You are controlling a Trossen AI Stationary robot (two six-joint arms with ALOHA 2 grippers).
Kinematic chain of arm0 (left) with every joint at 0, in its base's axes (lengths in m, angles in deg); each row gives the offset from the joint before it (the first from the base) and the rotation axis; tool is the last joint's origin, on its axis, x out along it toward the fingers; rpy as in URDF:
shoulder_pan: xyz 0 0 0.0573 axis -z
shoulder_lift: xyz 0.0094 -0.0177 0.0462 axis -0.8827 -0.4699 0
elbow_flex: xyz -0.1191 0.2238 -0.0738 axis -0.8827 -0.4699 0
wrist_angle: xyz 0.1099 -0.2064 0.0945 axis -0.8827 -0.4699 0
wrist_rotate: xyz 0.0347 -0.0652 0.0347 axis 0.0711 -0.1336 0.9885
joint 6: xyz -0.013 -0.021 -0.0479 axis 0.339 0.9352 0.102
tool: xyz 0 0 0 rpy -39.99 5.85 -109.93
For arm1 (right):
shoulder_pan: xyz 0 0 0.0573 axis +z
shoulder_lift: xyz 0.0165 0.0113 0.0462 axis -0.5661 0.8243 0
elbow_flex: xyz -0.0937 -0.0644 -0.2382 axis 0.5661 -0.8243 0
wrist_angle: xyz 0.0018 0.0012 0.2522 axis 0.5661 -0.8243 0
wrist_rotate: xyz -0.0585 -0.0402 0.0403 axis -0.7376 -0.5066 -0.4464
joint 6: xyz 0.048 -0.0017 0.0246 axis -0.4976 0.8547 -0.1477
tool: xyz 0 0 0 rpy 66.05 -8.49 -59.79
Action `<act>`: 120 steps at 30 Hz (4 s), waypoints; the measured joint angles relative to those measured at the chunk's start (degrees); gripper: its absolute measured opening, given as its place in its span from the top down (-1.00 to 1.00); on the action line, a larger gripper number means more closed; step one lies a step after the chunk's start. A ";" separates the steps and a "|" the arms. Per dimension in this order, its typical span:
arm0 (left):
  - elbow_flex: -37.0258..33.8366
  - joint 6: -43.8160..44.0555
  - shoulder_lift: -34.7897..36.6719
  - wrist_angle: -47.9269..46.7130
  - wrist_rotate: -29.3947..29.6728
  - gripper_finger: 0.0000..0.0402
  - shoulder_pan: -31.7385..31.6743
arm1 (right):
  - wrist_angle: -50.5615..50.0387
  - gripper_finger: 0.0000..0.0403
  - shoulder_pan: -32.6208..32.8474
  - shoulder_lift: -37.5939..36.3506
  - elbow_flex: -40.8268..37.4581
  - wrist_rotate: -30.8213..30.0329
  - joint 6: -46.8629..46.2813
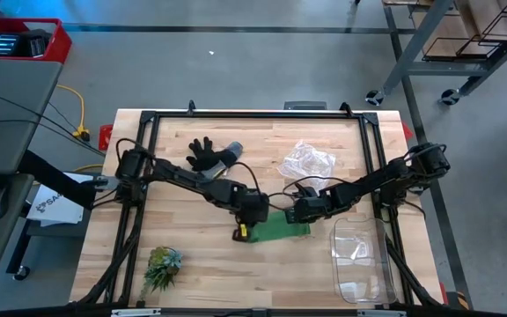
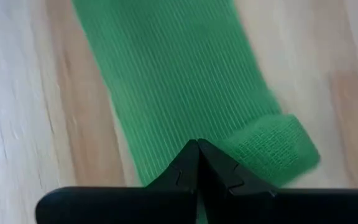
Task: Roll bandage
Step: Roll the green bandage
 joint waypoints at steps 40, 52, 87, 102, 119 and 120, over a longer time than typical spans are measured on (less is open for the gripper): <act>-14.67 1.23 8.79 15.57 2.66 1.00 2.57 | 0.26 1.00 -0.04 0.01 -0.01 0.17 -0.48; -14.62 5.55 10.72 13.76 4.14 1.00 7.75 | 0.11 1.00 -0.04 0.01 -0.01 0.19 -0.48; -14.55 -0.40 6.73 15.16 7.49 1.00 6.04 | 0.20 1.00 -0.02 0.01 -0.01 -0.12 -1.11; -14.67 2.79 12.24 4.20 5.89 1.00 12.75 | -0.20 1.00 -0.02 0.00 0.04 -0.47 -1.53; -14.69 7.50 20.68 -14.38 7.86 1.00 13.34 | -0.34 1.00 -0.04 -0.01 0.03 -0.28 -1.98; -14.69 7.86 21.71 -14.77 8.60 1.00 13.34 | -0.38 1.00 -0.05 -0.01 0.03 -0.12 -2.67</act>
